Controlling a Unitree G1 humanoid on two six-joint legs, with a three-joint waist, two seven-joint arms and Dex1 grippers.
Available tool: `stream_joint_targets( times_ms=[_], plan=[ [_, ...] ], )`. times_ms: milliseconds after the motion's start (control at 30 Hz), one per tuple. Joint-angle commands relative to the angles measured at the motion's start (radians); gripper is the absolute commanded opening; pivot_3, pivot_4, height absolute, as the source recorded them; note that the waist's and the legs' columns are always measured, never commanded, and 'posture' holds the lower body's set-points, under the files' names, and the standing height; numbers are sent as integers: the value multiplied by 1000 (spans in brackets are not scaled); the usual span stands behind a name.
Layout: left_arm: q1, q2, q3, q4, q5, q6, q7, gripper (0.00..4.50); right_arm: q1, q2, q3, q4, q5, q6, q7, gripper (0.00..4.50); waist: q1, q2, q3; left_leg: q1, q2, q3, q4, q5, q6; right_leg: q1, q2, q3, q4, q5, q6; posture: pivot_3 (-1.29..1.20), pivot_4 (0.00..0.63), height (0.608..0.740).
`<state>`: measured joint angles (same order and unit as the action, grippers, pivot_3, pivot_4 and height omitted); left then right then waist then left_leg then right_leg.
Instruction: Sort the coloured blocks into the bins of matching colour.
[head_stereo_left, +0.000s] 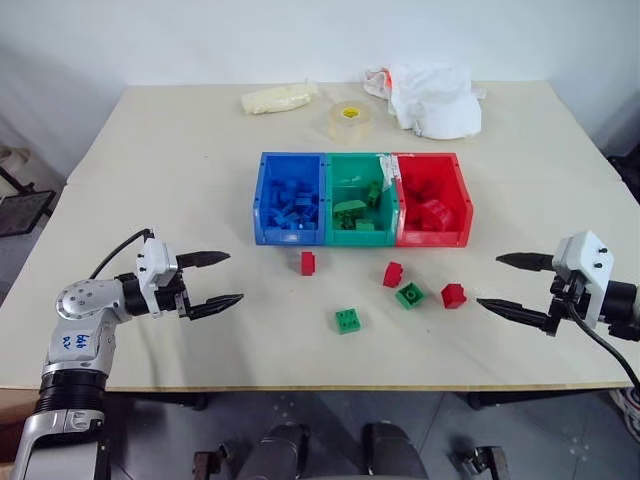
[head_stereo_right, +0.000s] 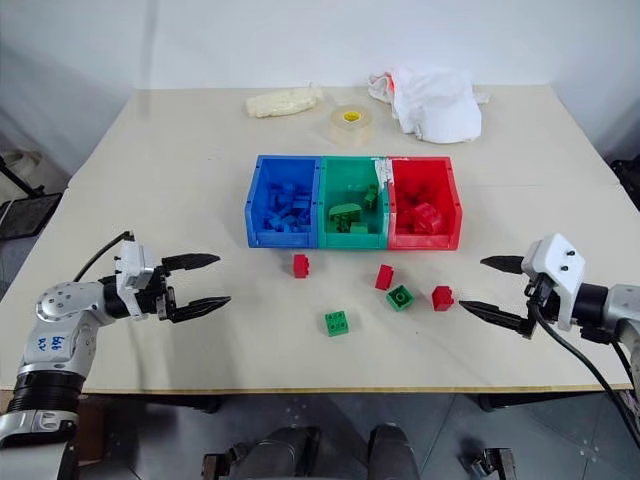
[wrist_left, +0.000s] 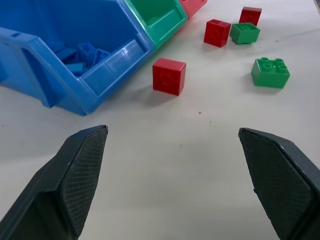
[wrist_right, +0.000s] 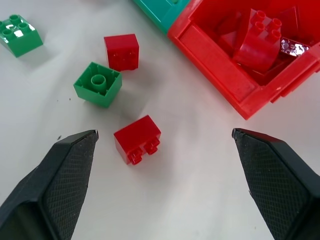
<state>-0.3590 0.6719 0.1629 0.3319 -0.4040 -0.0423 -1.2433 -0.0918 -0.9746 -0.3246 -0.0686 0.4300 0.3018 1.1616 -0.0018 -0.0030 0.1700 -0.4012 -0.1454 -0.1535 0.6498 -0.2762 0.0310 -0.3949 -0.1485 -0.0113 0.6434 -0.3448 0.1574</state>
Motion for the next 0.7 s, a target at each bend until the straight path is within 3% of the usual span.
stream_joint_targets(
  times_ms=[33,300,700],
  plan=[
    [-33,0,15,0,-20,26,12,4452,-12,-13,-29,-10,7,-13,-4,4500,1,0,0,0,0,0,0,0,0,0,0,0,0,0,0,0,150,740],
    [-51,-4,-6,-43,-17,113,51,4452,-5,-26,-34,-25,10,67,-47,4500,1,0,0,0,0,0,0,0,0,0,0,0,1,0,0,0,150,740],
    [-70,-8,-34,-14,-20,113,-47,4452,207,-125,-209,-15,-22,121,8,4500,6,0,0,0,0,0,1,0,0,0,1,0,0,0,0,0,150,740]
  ],
)
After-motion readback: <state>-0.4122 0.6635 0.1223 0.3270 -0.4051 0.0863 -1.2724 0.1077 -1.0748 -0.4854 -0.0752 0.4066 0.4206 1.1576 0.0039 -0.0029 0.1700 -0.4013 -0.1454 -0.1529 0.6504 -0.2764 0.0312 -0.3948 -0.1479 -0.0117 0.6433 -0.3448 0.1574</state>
